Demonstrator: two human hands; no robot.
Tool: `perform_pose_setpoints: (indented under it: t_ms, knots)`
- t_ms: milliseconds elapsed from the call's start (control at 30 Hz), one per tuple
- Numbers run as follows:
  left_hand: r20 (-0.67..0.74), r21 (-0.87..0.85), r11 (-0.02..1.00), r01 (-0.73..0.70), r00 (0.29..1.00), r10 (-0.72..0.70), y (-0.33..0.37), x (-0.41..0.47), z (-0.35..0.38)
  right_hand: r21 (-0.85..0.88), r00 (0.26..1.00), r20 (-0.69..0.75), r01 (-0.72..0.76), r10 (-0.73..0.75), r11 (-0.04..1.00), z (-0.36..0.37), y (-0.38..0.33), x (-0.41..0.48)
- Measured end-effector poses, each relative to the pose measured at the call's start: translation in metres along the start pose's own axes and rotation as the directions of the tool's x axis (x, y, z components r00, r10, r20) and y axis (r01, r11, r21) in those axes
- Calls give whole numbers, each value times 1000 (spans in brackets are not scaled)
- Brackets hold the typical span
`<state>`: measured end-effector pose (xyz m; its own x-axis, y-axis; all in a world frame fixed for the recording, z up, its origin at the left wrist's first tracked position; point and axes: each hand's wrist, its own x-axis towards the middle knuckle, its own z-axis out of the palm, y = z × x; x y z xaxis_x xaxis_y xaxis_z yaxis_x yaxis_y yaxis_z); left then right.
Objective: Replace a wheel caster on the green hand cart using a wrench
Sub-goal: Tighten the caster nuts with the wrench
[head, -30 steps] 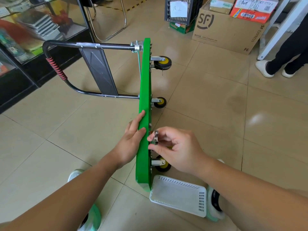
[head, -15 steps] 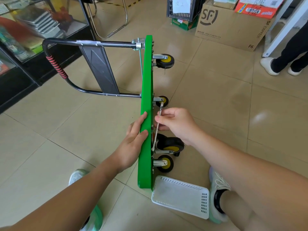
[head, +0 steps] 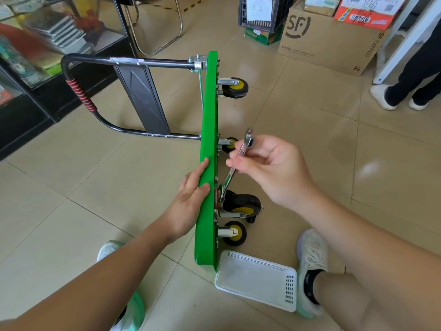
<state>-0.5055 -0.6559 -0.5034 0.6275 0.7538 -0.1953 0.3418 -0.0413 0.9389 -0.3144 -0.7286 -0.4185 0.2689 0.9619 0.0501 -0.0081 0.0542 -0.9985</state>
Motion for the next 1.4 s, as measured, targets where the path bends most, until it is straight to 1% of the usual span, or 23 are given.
perform_pose_setpoints:
  t_ms: [100, 200, 267, 367, 567, 667, 733, 800, 867, 933, 1100, 1167, 1233, 1300, 1400]
  knots:
    - [-22, -7, 1000, -14, 1000, 14, 0, 1, 1, -47, 994, 70, 87, -84, 995, 7, 6, -30]
    - [-42, -1, 1000, -15, 999, 15, -1, 1, 3, -51, 989, 106, 111, -105, 993, 12, 19, -45]
    - [-53, 13, 1000, -10, 999, 11, -1, 2, 4, -95, 982, 120, 161, -149, 982, 14, 25, -48]
    - [-56, 20, 1000, -1, 998, 2, -3, 3, 4, -190, 960, 141, 264, -240, 946, 16, 32, -50]
    - [-54, 48, 999, -6, 998, 8, -3, 3, 3, -290, 909, 187, 413, -373, 863, 22, 39, -59]
    - [-53, 41, 999, -12, 998, 15, -1, 3, 4, -310, 891, 206, 452, -405, 837, 25, 42, -60]
    - [-48, 34, 999, -19, 999, 21, -1, 3, 4, -316, 883, 178, 469, -434, 825, 26, 43, -56]
    - [-35, 17, 999, -28, 999, 29, -2, 2, 4, -352, 863, 188, 506, -470, 788, 25, 43, -53]
    - [-37, -2, 999, -33, 999, 33, -1, 1, 3, -408, 826, 263, 563, -499, 719, 25, 42, -56]
    - [-41, -9, 1000, -22, 999, 22, 1, 0, 3, -417, 787, 331, 617, -521, 667, 25, 45, -61]
    - [-31, -23, 1000, -11, 999, 10, 1, 0, 3, -396, 736, 327, 676, -593, 621, 26, 61, -67]
    - [-23, -17, 1000, -11, 1000, 11, 1, 0, 3, -383, 751, 297, 659, -590, 647, 25, 61, -65]
    - [-20, -11, 1000, -20, 1000, 20, -1, 0, 4, -359, 809, 216, 587, -547, 726, 24, 56, -59]
    - [-27, -10, 1000, -14, 1000, 13, -2, 2, 3, -298, 866, 170, 500, -470, 813, 25, 49, -51]
    - [-10, -11, 1000, 4, 1000, -4, -3, 3, 3, -231, 931, 162, 359, -328, 904, 27, 43, -39]
